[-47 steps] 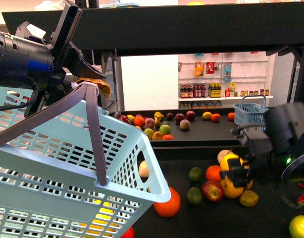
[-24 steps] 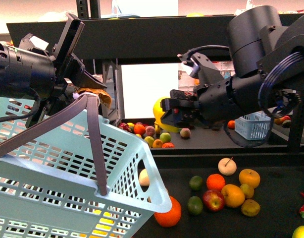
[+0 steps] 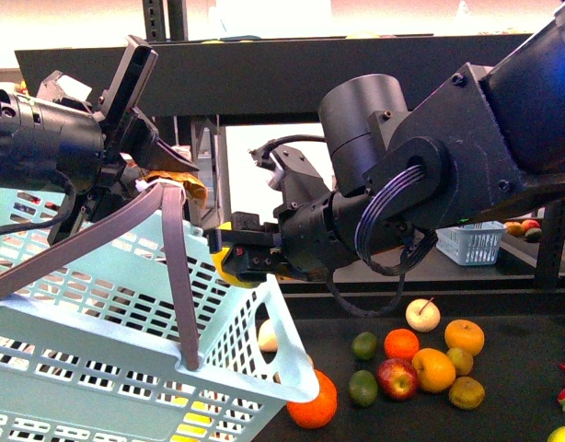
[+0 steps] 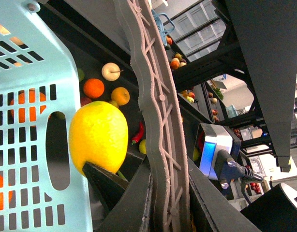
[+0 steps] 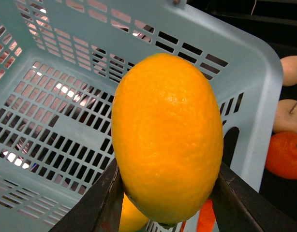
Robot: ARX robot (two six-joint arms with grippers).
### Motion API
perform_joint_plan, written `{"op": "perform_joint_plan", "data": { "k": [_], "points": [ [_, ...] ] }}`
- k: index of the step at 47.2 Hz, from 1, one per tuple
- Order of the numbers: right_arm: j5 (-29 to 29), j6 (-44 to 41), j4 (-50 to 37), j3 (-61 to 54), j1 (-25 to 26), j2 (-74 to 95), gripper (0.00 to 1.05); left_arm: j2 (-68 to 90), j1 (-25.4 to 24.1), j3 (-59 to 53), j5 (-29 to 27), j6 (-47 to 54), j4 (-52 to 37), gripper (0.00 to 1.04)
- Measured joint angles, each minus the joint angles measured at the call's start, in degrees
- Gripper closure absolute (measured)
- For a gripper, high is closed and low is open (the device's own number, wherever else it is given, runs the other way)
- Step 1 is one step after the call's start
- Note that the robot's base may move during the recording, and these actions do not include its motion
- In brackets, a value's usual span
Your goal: Pick lemon from shelf
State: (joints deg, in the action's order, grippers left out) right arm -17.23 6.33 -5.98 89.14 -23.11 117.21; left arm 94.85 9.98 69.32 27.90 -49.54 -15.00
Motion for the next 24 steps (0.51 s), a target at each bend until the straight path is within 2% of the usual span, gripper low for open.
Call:
{"op": "perform_joint_plan", "data": {
  "k": [8, 12, 24],
  "points": [
    [2.1, 0.0, 1.2, 1.4, -1.2, 1.1, 0.61, 0.0, 0.0, 0.0, 0.0, 0.0, 0.0, 0.92],
    [2.4, 0.0, 1.3, 1.7, -1.5, 1.2, 0.46, 0.0, 0.0, 0.0, 0.0, 0.0, 0.0, 0.92],
    [4.6, 0.6, 0.7, 1.9, -0.2, 1.2, 0.12, 0.0, 0.0, 0.0, 0.2, 0.0, 0.0, 0.92]
  ]
}}
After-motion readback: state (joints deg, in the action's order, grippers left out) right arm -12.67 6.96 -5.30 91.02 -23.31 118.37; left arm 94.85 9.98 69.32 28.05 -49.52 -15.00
